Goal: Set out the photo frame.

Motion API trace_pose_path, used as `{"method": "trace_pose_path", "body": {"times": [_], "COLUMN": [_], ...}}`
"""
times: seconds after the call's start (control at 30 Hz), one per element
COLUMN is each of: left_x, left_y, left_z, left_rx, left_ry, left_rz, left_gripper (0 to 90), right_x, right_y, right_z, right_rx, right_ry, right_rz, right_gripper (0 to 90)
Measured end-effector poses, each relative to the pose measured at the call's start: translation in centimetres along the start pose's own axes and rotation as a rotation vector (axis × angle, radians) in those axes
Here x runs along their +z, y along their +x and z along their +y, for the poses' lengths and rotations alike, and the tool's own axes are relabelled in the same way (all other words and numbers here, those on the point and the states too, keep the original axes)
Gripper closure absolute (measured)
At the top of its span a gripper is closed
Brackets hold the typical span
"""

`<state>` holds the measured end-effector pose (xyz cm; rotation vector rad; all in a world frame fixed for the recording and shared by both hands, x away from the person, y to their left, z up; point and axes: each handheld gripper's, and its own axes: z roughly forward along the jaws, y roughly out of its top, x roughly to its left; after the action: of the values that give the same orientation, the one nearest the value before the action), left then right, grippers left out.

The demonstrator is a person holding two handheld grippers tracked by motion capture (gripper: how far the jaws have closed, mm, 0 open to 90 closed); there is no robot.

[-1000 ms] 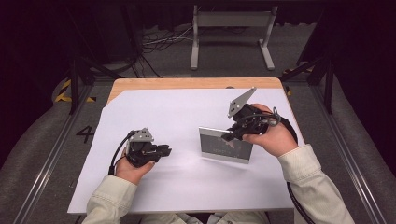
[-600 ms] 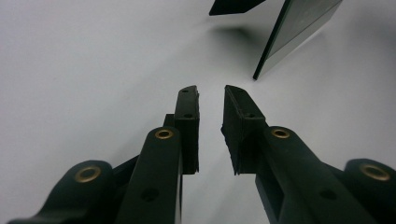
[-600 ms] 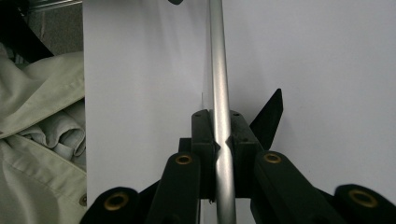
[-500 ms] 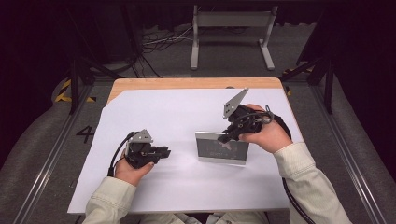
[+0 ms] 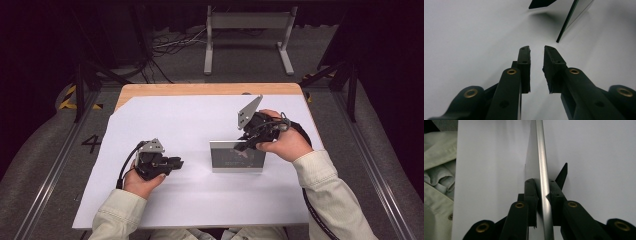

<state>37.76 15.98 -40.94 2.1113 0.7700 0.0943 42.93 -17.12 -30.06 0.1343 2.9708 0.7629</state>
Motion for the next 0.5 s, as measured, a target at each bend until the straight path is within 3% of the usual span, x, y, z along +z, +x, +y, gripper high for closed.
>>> {"method": "trace_pose_path", "body": {"times": [0.3, 0.5], "left_x": [0.04, 0.03], "left_y": [-0.05, -0.08], "left_z": [-0.01, 0.03], "left_rx": [-0.003, -0.004], "left_ry": [-0.001, -0.003], "left_rz": [0.002, 0.003], "left_gripper": [76.1, 76.1], "right_x": [0.26, 0.25], "right_y": [-0.38, -0.84], "right_z": [-0.51, -0.76], "right_rx": [-0.050, -0.067], "right_ry": [-0.007, -0.030], "right_rz": [-0.056, -0.125], "right_gripper": [77.0, 70.9]}}
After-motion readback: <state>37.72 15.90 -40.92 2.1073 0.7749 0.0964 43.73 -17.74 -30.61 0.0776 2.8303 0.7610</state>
